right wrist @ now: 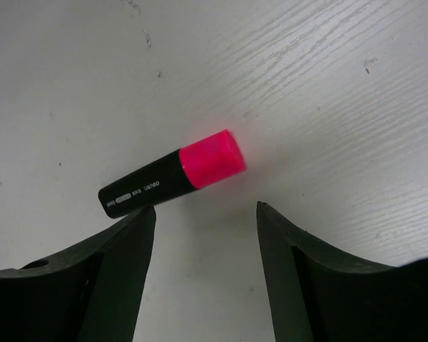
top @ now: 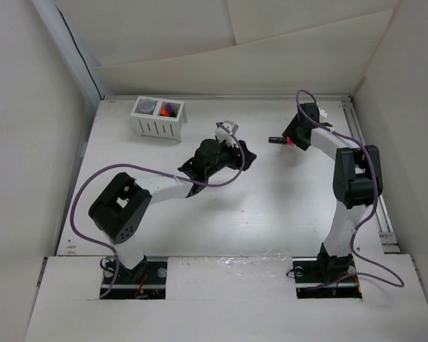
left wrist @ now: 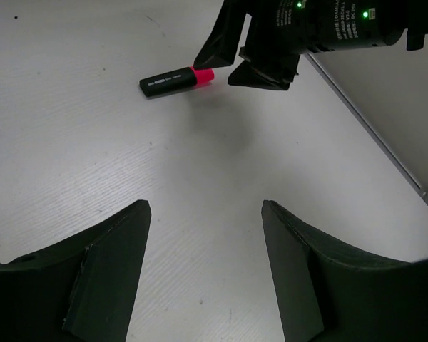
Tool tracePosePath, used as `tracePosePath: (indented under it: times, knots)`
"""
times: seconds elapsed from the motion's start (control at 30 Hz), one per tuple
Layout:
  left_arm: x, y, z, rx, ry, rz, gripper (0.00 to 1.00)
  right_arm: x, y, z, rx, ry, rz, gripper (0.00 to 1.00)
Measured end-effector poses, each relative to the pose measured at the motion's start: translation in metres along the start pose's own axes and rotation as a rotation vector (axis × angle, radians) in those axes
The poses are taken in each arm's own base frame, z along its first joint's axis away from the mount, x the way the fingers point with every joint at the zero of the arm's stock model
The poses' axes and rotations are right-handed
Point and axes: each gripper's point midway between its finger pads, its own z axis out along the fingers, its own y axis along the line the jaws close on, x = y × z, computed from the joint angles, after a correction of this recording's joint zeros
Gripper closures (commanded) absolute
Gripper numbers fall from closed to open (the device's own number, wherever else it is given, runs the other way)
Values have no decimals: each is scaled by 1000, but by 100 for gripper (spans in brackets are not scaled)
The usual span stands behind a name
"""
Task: Sort the stationery into containers
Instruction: Grab a piece of stationery with the right arm
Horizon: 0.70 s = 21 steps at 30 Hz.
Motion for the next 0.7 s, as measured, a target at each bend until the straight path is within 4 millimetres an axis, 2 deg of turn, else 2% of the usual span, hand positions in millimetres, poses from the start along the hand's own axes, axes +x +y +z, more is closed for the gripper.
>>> tracePosePath:
  times: [0.1, 0.27, 0.4, 0.6, 0.7]
  knots:
    - [4, -2, -1, 20, 8, -3, 40, -5, 2, 2, 19, -17, 13, 37]
    - [9, -4, -6, 48, 21, -7, 40, -7, 6, 13, 61, -23, 18, 46]
    - [2, 0, -13, 52, 3, -17, 40, 1, 8, 26, 99, -9, 11, 49]
    - [-14, 3, -25, 66, -49, -28, 40, 4, 25, 28, 130, -11, 6, 59]
    - [-19, 8, -30, 63, -67, -37, 40, 12, 35, 27, 134, -3, -10, 62]
